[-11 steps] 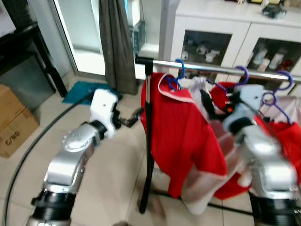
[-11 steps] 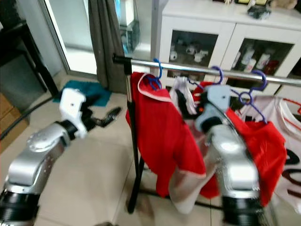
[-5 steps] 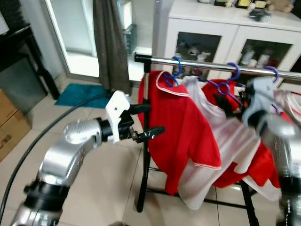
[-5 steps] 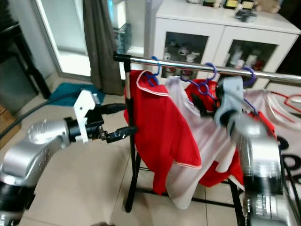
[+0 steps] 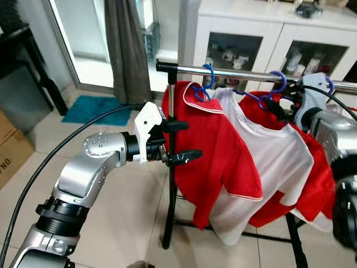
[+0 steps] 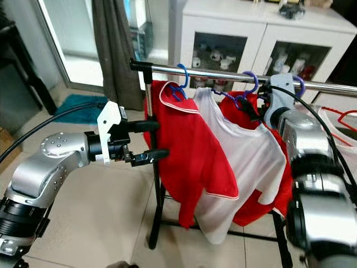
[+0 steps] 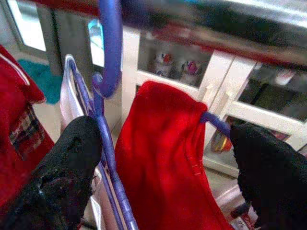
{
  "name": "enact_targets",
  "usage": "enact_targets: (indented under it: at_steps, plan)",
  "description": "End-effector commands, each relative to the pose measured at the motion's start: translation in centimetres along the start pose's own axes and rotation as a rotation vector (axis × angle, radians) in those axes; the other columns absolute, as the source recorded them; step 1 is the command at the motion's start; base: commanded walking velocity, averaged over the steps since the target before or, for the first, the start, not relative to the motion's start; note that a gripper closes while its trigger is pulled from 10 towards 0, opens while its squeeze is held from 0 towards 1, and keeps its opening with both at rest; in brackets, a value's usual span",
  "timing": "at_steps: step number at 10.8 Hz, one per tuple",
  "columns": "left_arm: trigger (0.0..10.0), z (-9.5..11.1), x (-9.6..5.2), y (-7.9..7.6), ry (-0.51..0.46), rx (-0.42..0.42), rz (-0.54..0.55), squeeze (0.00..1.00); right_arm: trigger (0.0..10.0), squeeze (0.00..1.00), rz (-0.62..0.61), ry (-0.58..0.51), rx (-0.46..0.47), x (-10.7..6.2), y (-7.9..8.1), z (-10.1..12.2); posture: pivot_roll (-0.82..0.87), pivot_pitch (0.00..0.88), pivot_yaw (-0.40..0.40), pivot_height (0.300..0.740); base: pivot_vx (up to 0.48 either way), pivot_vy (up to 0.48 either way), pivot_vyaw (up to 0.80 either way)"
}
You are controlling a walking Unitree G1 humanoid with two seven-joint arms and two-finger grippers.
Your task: Hang hanger
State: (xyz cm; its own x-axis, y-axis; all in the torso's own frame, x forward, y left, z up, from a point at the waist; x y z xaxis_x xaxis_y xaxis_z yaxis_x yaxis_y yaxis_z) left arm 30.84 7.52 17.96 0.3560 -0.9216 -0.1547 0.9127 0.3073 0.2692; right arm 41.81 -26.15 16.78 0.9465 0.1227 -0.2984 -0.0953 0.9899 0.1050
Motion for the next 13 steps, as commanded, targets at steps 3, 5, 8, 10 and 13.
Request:
enact_targets:
  at_steps: [3,5,8,10,13]
  plan:
    - [10.0,0.3,0.0,0.2,0.003,0.016,-0.006,0.0,10.0,0.0,0.075,0.034,0.007,0.4,0.7,-0.6,-0.13,0.0,-0.023,0.74,0.0,0.0,0.0]
    - [10.0,0.3,0.0,0.2,0.001,0.016,-0.002,0.0,10.0,0.0,0.18,0.089,0.016,0.6,2.0,-1.3,-0.13,0.0,-0.022,0.74,0.0,0.0,0.0]
    - [10.0,0.3,0.3,0.3,0.002,0.025,-0.007,0.0,3.3,0.0,0.146,0.084,0.068,0.9,1.9,-1.2,-0.13,0.0,-0.015,0.74,0.0,0.0,0.0]
    - [10.0,0.4,0.4,0.3,0.001,0.026,-0.006,0.0,0.0,0.0,0.119,0.073,0.085,1.1,2.0,-1.1,-0.13,0.0,-0.019,0.74,0.0,0.0,0.0]
    - [10.0,0.3,0.3,0.4,0.002,0.028,0.001,0.0,0.0,0.0,0.129,0.061,0.1,1.4,2.7,-0.8,-0.13,0.0,-0.023,0.74,0.0,0.0,0.0]
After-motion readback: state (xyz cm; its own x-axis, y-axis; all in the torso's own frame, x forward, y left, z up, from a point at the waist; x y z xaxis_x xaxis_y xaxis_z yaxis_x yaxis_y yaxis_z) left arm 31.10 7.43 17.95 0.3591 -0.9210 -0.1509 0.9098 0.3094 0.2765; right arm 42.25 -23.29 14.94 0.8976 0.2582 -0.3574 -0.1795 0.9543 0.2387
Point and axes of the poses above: a point about 5 cm out from each wrist's last joint towards the gripper, its own x axis pointing out of the wrist towards the gripper, its own z axis along the axis of the wrist's last joint, y = z × x, the point moved 4 cm from there along x, pointing out of the wrist towards the gripper, and after that the axes turned 12 degrees about x, right-handed, at the moved point
